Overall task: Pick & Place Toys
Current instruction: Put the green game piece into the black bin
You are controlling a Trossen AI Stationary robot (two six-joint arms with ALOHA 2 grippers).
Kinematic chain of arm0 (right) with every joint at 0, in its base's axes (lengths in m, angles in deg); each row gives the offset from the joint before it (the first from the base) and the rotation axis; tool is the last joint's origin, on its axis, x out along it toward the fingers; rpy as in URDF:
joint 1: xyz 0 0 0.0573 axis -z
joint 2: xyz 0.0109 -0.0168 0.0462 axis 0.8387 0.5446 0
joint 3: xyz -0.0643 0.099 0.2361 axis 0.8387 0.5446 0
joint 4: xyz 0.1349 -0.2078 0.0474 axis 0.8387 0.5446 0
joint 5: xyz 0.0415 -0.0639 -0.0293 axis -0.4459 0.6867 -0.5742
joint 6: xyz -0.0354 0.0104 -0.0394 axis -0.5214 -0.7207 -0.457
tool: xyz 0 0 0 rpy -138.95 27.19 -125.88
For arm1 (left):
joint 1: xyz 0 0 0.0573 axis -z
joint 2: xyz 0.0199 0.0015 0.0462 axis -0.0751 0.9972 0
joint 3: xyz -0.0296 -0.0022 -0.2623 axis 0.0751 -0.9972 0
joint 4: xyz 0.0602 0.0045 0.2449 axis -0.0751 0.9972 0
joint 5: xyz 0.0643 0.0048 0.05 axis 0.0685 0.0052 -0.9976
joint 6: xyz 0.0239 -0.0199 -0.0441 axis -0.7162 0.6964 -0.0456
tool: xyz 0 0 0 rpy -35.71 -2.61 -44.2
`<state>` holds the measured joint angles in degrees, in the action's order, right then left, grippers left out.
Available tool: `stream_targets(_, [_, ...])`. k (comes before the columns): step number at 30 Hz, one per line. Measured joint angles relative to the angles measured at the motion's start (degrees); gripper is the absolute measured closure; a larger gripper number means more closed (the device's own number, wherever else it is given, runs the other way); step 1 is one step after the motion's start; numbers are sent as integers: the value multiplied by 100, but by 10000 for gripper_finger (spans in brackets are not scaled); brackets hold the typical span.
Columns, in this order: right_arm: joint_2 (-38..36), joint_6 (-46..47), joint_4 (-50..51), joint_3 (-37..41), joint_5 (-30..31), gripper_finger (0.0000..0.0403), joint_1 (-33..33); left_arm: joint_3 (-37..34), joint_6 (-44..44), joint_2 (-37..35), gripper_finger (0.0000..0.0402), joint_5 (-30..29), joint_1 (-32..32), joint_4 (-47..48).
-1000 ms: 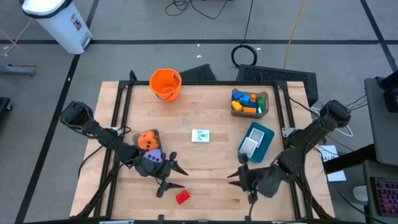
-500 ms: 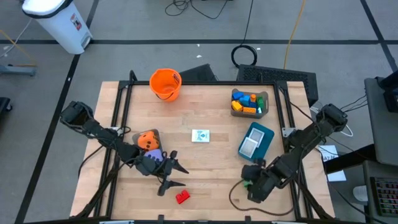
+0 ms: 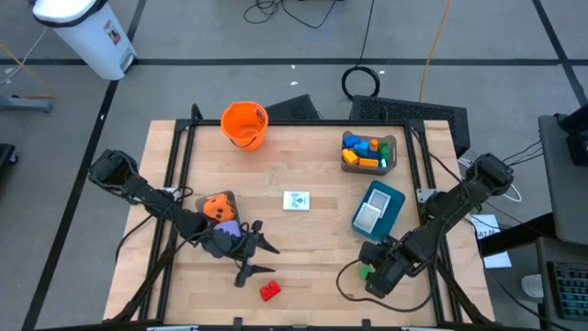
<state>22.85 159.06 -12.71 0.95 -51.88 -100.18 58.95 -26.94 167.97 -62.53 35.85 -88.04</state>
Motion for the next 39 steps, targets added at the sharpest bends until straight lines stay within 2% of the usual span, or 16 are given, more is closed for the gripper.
stream_targets(8, [0, 192, -488, 479, -16, 135, 2, 0, 4, 0, 149, 2, -8, 36])
stream_targets(18, [-4, 456, -1168, 1127, -353, 136, 4, 0, 4, 0, 149, 0, -8, 63])
stream_targets(23, [-8, 452, -1253, 1242, -444, 151, 59, 0, 4, 0, 149, 1, -8, 72])
stream_targets(29, [-9, 432, -1257, 1248, -445, 201, 61, 0, 4, 0, 149, 0, -8, 84])
stream_targets(39, [-10, -274, -1680, 1252, -602, 325, 76, 0, 5, 0, 149, 0, -8, 86])
